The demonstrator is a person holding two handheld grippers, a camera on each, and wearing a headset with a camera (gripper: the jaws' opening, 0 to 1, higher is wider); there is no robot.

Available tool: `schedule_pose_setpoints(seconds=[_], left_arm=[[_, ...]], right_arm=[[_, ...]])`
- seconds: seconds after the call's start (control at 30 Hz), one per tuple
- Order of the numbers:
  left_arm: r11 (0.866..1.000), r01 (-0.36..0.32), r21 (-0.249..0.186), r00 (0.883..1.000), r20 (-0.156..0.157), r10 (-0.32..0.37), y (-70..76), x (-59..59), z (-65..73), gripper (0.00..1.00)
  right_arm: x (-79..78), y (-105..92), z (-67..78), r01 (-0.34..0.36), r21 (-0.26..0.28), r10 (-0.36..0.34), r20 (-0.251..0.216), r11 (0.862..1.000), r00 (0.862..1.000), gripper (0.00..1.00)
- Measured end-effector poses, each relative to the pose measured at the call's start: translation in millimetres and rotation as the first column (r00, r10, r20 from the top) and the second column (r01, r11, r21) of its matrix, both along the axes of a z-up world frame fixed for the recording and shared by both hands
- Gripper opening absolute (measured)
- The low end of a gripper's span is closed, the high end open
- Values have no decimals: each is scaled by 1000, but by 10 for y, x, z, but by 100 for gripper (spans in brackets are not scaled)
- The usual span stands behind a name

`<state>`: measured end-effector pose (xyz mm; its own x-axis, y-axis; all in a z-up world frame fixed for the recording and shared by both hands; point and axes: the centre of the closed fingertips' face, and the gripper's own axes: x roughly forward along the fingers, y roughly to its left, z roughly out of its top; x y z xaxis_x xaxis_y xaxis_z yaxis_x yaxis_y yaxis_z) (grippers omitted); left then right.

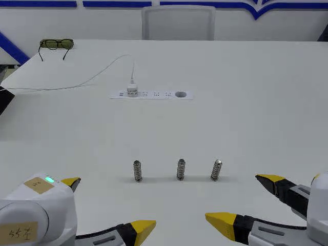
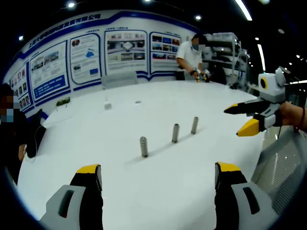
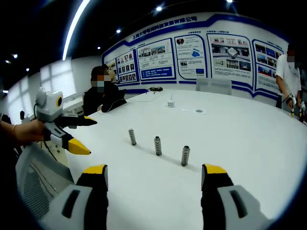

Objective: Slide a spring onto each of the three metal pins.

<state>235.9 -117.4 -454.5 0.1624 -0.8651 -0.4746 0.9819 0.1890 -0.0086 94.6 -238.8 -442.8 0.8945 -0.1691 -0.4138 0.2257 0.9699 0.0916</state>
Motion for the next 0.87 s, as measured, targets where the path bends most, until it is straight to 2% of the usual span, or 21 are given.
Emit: schedule_pose_setpoints(seconds=[0.1,0.33,0.53,0.87], left_arm=[[1000,-3,-9,1000,-10,3,-6,-5,7,100],[1000,5,9,1000,0,-5,2,-7,-21,100],[1000,8,13,1000,7,-8,10,1,-25,100],[1000,10,23,1000,8,-11,20,-4,-46,100]], right_arm=[[5,12,3,-6,-1,6,4,1000,1000,81],[4,6,-3,-3,-4,3,3,1000,1000,81],[1,-14,16,12,11,-12,26,1000,1000,81],[14,-8,3,4,15,-4,19,1000,1000,81]])
